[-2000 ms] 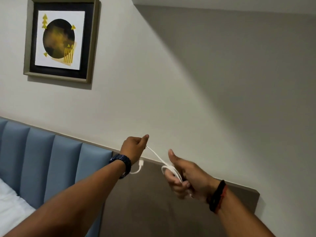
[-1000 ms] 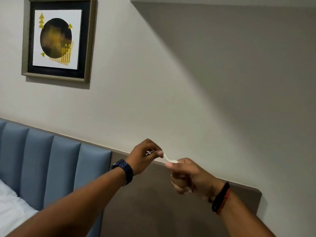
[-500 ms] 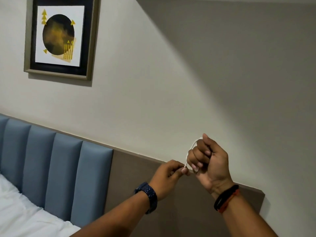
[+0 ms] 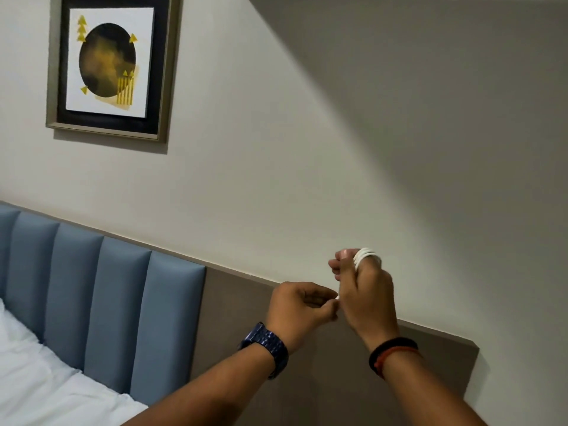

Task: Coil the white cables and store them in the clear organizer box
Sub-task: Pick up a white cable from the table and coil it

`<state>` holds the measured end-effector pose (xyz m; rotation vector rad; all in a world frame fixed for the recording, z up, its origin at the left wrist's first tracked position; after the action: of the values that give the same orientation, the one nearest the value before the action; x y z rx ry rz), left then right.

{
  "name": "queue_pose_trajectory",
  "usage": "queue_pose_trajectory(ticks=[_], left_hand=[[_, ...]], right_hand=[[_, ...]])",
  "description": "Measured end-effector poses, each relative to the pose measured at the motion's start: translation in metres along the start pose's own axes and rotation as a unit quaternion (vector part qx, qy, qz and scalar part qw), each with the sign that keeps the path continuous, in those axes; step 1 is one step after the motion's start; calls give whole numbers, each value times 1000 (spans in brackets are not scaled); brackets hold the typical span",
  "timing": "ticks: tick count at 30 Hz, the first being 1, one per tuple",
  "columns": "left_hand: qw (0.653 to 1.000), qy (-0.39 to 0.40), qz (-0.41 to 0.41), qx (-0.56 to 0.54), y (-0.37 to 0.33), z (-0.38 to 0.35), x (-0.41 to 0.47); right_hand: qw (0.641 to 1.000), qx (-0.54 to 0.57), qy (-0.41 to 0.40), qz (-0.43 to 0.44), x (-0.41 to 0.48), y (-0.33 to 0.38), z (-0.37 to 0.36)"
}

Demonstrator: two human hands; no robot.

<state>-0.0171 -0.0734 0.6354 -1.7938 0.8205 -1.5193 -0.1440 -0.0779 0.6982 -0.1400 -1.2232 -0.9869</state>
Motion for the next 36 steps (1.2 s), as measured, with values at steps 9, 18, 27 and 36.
queue_pose_trajectory(ticks=[9, 18, 27, 36], left_hand=[[998, -52, -17, -22, -1, 36, -12], [993, 40, 100, -48, 22, 24, 0], [971, 82, 149, -170, 15, -9, 3], [976, -23, 155, -152, 20, 12, 14]], right_hand=[[980, -179, 87, 19, -3, -15, -18], [779, 439, 398, -205, -31, -6, -59], [719, 529, 414, -179, -33, 11, -51], [744, 540, 301, -255, -36, -19, -49]])
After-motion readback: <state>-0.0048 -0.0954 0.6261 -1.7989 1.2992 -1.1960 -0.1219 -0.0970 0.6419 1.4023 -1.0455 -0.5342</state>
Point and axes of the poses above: each hand's wrist, its own x-axis towards the middle knuckle, its own z-axis out of the back of the hand, y = z × x, the point moved 10 cm from there along x, towards the middle knuckle, and after that the axes turned 15 degrees about -x, right-handed, at the moved point
